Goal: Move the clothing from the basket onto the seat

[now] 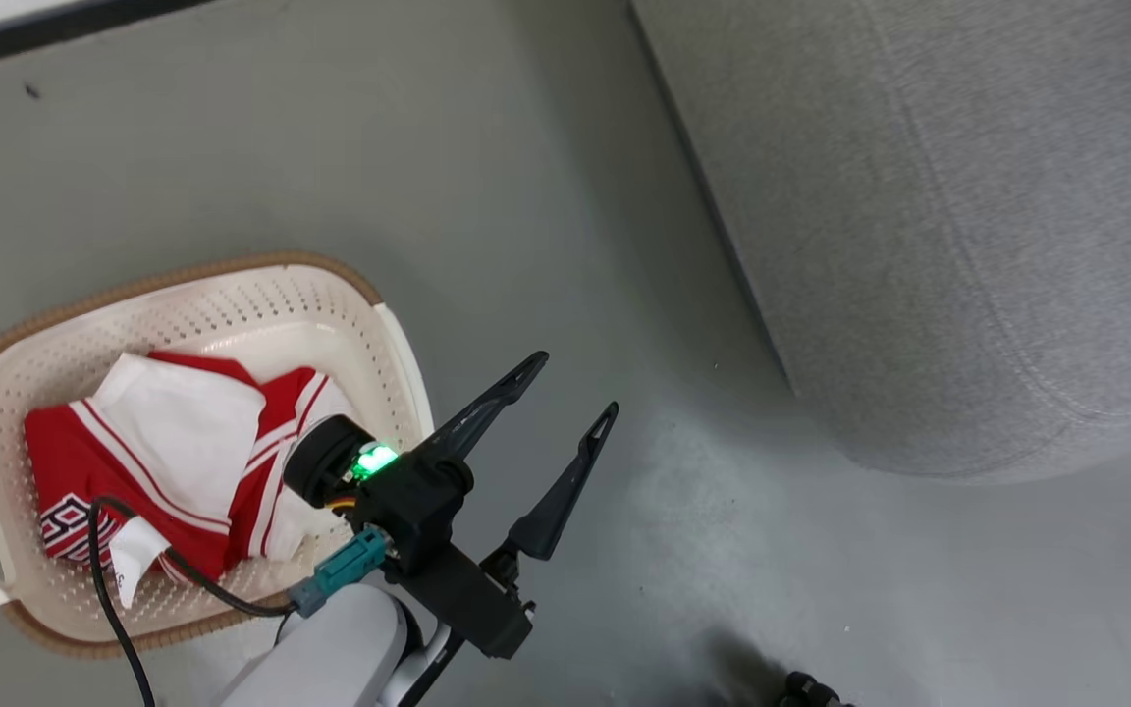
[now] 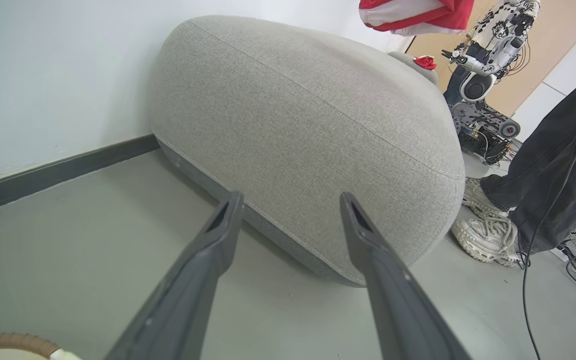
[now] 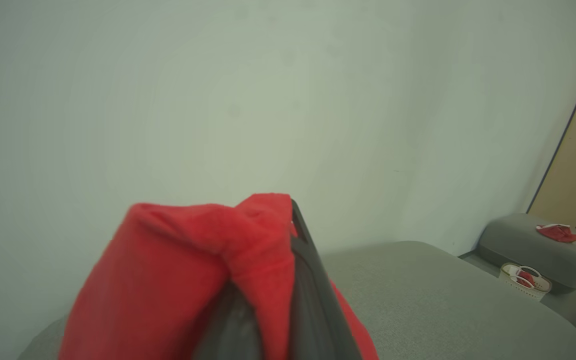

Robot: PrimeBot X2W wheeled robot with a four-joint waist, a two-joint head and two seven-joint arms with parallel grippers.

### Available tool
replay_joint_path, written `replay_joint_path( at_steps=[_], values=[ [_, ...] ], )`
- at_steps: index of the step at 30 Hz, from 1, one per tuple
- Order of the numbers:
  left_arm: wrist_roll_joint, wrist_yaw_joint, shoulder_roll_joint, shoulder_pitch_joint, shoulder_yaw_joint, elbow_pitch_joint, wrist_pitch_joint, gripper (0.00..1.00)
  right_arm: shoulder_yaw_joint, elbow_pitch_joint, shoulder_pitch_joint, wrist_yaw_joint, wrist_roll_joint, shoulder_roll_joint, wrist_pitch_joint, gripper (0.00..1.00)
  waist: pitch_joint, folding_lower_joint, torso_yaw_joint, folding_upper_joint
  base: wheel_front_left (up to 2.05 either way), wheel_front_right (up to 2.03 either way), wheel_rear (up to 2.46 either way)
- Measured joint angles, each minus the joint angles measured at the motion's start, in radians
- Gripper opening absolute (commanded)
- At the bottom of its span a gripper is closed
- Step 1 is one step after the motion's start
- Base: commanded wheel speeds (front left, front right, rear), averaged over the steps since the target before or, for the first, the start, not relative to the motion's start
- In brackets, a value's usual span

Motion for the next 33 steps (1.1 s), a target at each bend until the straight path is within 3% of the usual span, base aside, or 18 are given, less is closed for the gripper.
replay_joint_path(
  at_steps=[9, 17, 28, 31, 32, 33],
  values=[
    [-0.003, 0.0, 0.024, -0.037, -0.02, -0.009, 0.0, 1.0, -0.109, 0.003, -0.058, -0.026, 0.001, -0.072, 0.019, 0.0, 0.108, 0.0, 0.053, 0.0001, 0.0, 0.0, 0.0],
    [-0.016, 0.0, 0.022, -0.056, -0.035, -0.01, 0.0, 1.0, -0.237, 0.083, -0.1, -0.032, 0.016, -0.168, 0.033, 0.0, 0.176, -0.0001, 0.109, 0.0001, 0.0, 0.0, 0.0],
    [-0.038, 0.0, 0.01, -0.113, -0.05, 0.002, 0.0, 1.0, -0.205, 0.254, -0.064, -0.032, 0.026, -0.088, 0.047, 0.0, 0.223, -0.0001, 0.165, 0.0001, 0.0, 0.0, 0.0],
    [-0.042, 0.0, -0.003, -0.12, -0.051, 0.01, 0.0, 1.0, -0.185, 0.285, -0.055, -0.01, 0.026, -0.079, 0.04, 0.0, 0.219, -0.0002, 0.182, 0.0, 0.0, 0.0, 0.0],
    [-0.045, 0.0, -0.006, -0.12, -0.052, 0.015, 0.0, 1.0, -0.177, 0.293, -0.054, 0.004, 0.026, -0.079, 0.035, 0.34, 0.216, -0.0002, 0.188, 0.0001, 0.0, 0.0, 0.0],
    [-0.05, 0.0, -0.01, -0.12, -0.052, 0.02, 0.0, 1.0, -0.169, 0.304, -0.052, 0.015, 0.025, -0.079, 0.034, 1.0, 0.212, -0.0001, 0.193, 0.0001, 0.0, 0.0, 0.0]
  ],
)
